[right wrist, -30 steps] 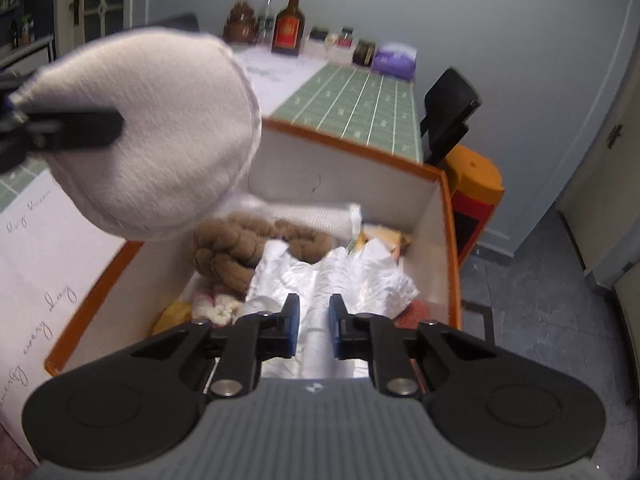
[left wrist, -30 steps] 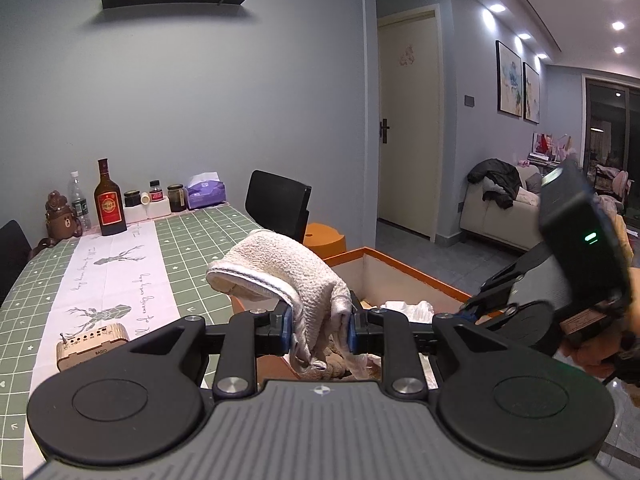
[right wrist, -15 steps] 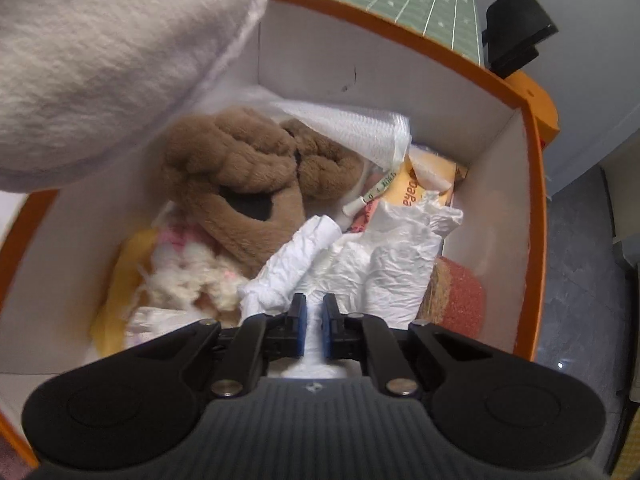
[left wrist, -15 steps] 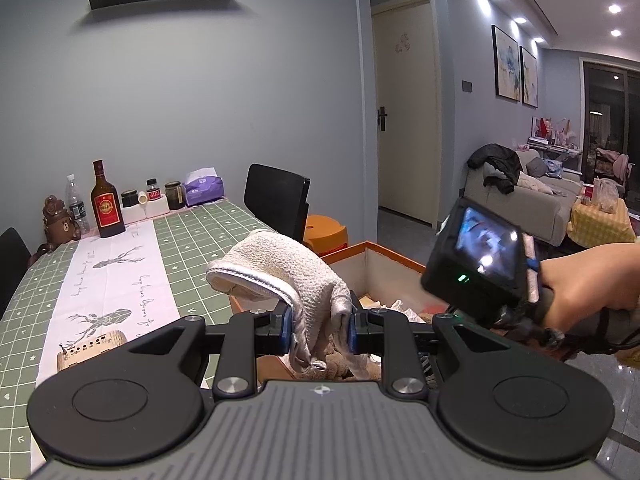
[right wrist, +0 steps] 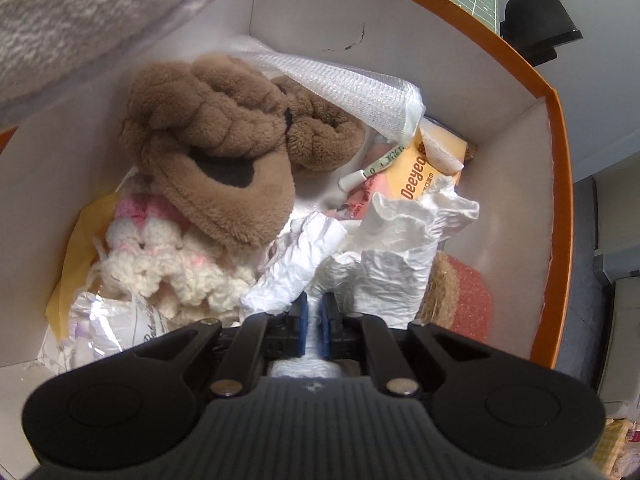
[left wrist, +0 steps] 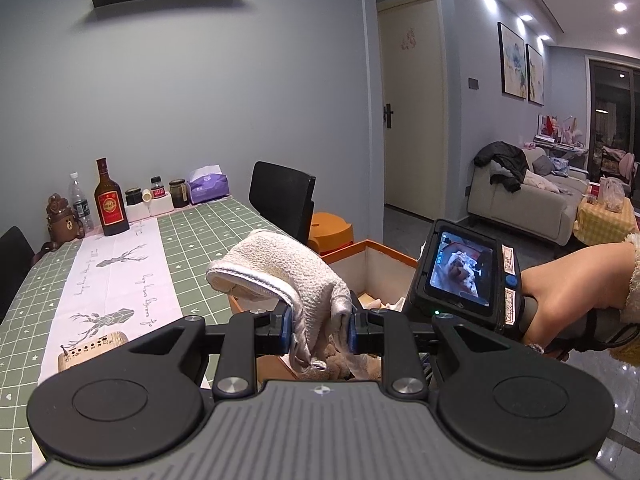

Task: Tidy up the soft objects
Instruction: 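Lower the white bag into the orange box and open the right tool, then lower the towel mitt into the box and open the left tool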

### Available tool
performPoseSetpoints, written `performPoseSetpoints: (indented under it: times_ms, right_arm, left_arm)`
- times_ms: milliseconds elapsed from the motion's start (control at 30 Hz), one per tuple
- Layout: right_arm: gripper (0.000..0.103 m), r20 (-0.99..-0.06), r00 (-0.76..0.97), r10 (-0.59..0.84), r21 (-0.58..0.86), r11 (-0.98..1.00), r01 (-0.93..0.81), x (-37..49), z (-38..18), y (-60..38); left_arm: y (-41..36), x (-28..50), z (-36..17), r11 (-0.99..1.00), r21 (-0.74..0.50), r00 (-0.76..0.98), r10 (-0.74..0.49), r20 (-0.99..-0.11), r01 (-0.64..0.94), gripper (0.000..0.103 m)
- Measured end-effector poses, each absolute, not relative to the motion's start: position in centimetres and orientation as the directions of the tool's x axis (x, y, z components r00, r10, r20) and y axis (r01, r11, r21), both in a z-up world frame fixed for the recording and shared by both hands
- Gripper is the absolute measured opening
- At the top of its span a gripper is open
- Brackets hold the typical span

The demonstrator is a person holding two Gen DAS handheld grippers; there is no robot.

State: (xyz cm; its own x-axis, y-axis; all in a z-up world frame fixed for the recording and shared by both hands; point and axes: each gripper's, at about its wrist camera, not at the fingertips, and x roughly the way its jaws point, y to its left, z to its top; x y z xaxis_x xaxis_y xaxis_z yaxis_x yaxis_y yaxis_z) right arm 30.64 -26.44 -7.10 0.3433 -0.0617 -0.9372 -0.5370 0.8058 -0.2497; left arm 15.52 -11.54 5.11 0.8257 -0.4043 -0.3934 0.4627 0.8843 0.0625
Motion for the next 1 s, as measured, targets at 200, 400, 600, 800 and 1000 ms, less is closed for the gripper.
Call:
performPoseSetpoints:
  times_ms: [200, 400, 600, 800, 1000]
  right_arm:
    - [0.008, -0.945, 0.327, -0.02, -0.201, 0.825, -0.529, 28.9, -6.9, -26.2]
    - [0.061, -0.88, 0.474, 0.025, -0.215, 0.87, -0.444, 27.4, -4.2, -26.5]
    - [0.073, -0.82, 0.561, 0.115, -0.147, 0.905, -0.4, 25.0, -0.1, -28.9]
    - [0.076, -0.738, 0.662, 0.13, -0.082, 0.957, -0.279, 24.4, 2.5, -32.9]
    - [0.075, -0.608, 0.793, 0.032, -0.151, 0.976, -0.155, 23.2, 4.0, -35.3]
  left_arm:
    - [-11.4, 14.5, 5.5, 0.881, 0.094, 0.834, -0.397, -0.383, 0.463, 0.029]
    - [-11.3, 14.7, 6.0, 0.873, 0.109, 0.826, -0.401, -0.397, 0.476, 0.03]
    - [-12.8, 15.6, 6.2, 0.849, 0.148, 0.819, -0.42, -0.391, 0.507, 0.03]
    - [-15.8, 18.0, 5.7, 0.792, 0.135, 0.76, -0.5, -0.414, 0.595, 0.03]
    - [-20.0, 21.9, 3.9, 0.745, 0.117, 0.691, -0.533, -0.489, 0.657, 0.027]
